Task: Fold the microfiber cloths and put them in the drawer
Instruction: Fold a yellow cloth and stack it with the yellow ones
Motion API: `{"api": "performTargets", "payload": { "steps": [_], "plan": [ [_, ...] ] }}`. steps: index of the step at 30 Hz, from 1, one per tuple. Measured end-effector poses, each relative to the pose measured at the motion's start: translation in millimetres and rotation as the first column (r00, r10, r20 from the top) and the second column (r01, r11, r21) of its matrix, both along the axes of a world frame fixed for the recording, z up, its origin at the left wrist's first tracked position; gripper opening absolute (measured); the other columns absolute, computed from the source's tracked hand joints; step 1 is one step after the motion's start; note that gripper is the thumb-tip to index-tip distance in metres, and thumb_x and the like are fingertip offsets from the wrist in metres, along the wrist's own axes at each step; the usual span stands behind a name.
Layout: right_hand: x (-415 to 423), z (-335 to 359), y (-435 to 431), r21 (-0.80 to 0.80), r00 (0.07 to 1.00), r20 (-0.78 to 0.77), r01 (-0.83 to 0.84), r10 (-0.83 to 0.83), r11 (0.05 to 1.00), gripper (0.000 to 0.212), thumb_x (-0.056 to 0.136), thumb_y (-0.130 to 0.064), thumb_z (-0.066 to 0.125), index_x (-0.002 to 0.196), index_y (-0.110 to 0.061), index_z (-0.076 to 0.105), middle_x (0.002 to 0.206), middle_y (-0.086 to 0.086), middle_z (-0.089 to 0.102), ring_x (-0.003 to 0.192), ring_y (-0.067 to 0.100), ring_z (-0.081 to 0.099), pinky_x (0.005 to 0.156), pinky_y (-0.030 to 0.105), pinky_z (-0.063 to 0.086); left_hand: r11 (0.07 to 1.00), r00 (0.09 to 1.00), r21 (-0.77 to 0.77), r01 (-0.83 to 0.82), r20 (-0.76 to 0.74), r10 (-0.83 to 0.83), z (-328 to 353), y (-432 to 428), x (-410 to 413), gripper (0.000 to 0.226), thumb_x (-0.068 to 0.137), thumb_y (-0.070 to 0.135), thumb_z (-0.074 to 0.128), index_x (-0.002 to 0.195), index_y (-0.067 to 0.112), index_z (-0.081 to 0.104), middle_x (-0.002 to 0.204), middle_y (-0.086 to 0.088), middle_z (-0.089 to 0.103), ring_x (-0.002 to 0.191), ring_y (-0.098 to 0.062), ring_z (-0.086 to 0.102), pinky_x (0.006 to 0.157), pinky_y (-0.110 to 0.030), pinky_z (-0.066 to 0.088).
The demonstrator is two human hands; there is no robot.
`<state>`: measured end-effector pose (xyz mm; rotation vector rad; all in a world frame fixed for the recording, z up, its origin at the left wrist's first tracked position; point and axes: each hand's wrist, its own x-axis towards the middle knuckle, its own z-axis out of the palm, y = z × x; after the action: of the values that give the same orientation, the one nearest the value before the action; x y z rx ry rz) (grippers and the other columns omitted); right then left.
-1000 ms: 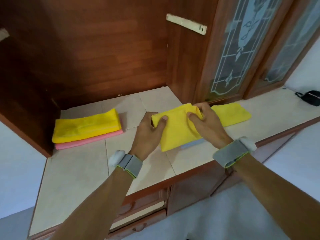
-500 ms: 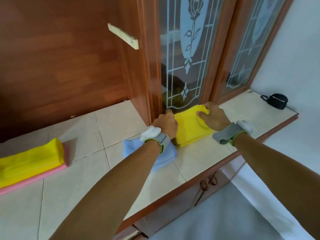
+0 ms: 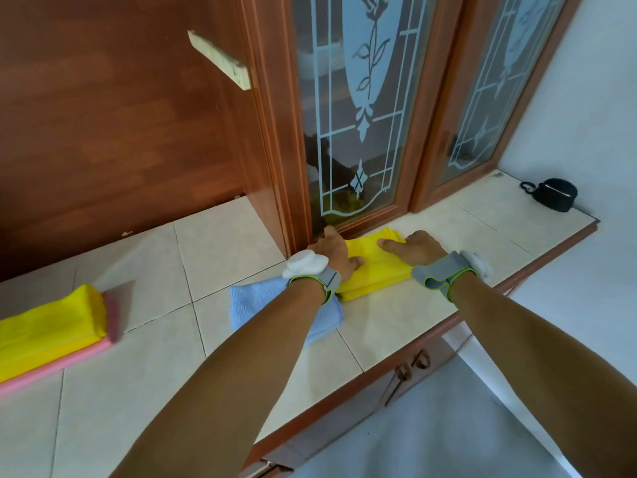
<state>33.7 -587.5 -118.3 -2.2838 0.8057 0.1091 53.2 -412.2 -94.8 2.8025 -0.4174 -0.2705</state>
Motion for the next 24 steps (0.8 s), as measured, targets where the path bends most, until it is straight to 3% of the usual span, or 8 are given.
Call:
{"api": "performTargets", "payload": {
  "steps": [5,7,9,12,14,17,18,24],
  "plan": [
    [-4,12,0,0.021,0.992,0.042,-0.119,0.119,0.993,0.065,0.091,-0.056,0.052,0.122,0.001,0.053,0.113,0.01,0.054,0.115,0.035,0.054,0.08,0.031,0.036,0.986,1.0,-0.169,0.009,-0.006,-0.01,-4,5,-4,0.071,0.085,0.044,0.07,0.131,0.006,0.031,0.128,-0.021,0.054,0.11,-0.042,0.057,0.083,-0.042,0.046],
    [-6,28,1,0.024,0.977,0.168,-0.134,0.128,0.991,0.063,0.087,-0.059,0.055,0.113,-0.001,0.059,0.11,0.017,0.062,0.107,0.034,0.058,0.078,0.031,0.036,0.955,0.999,-0.295,0.018,0.043,-0.006,8,10,-7,0.07,0.084,0.04,0.072,0.134,0.009,0.033,0.128,-0.02,0.051,0.109,-0.043,0.056,0.084,-0.044,0.047],
    [-11,48,9,-0.019,0.935,0.322,-0.153,0.151,0.988,0.067,0.073,-0.07,0.052,0.09,-0.005,0.054,0.083,0.014,0.055,0.084,0.026,0.056,0.071,0.032,0.034,0.905,0.991,-0.422,0.043,0.13,0.013,28,25,-14,0.068,0.082,0.037,0.074,0.133,0.013,0.036,0.125,-0.017,0.049,0.107,-0.042,0.056,0.084,-0.043,0.048],
    [-13,78,15,-0.009,0.869,0.481,-0.131,0.119,0.991,0.063,0.07,-0.074,0.053,0.083,-0.012,0.052,0.073,0.004,0.049,0.076,0.02,0.052,0.067,0.033,0.04,0.793,0.968,-0.602,0.096,0.243,0.068,64,44,-24,0.067,0.081,0.034,0.074,0.135,0.017,0.038,0.123,-0.011,0.047,0.107,-0.031,0.053,0.089,-0.035,0.043],
    [-24,99,54,-0.023,0.823,0.55,-0.157,0.144,0.987,0.061,0.077,-0.069,0.055,0.098,-0.012,0.056,0.087,0.003,0.058,0.087,0.024,0.061,0.077,0.037,0.049,0.708,0.953,-0.702,0.077,0.262,0.155,82,78,-35,0.06,0.087,0.037,0.067,0.135,0.017,0.039,0.125,-0.006,0.047,0.108,-0.021,0.049,0.095,-0.03,0.038],
    [-32,117,116,-0.016,0.736,0.644,-0.259,0.208,0.966,0.053,0.086,-0.054,0.057,0.118,-0.013,0.052,0.109,0.003,0.062,0.105,0.025,0.06,0.092,0.042,0.048,0.528,0.933,-0.846,-0.074,0.128,0.336,96,135,-40,0.045,0.096,0.051,0.048,0.125,0.016,0.045,0.123,-0.007,0.056,0.113,-0.023,0.053,0.099,-0.037,0.042],
    [-38,119,147,-0.007,0.731,0.637,-0.31,0.243,0.951,0.048,0.09,-0.049,0.057,0.122,-0.014,0.05,0.111,0.002,0.06,0.106,0.024,0.058,0.093,0.04,0.046,0.505,0.909,-0.855,-0.114,0.115,0.4,94,163,-46,0.044,0.098,0.052,0.044,0.122,0.015,0.046,0.121,-0.008,0.058,0.113,-0.025,0.055,0.097,-0.039,0.044],
    [-68,91,296,0.049,0.718,0.577,-0.505,0.388,0.862,0.043,0.095,-0.035,0.056,0.13,-0.014,0.043,0.126,0.011,0.057,0.118,0.031,0.054,0.1,0.042,0.042,0.583,0.782,-0.747,-0.32,0.139,0.608,62,306,-94,0.04,0.098,0.042,0.049,0.123,0.01,0.047,0.122,-0.018,0.058,0.115,-0.034,0.053,0.092,-0.036,0.04]
  ]
}}
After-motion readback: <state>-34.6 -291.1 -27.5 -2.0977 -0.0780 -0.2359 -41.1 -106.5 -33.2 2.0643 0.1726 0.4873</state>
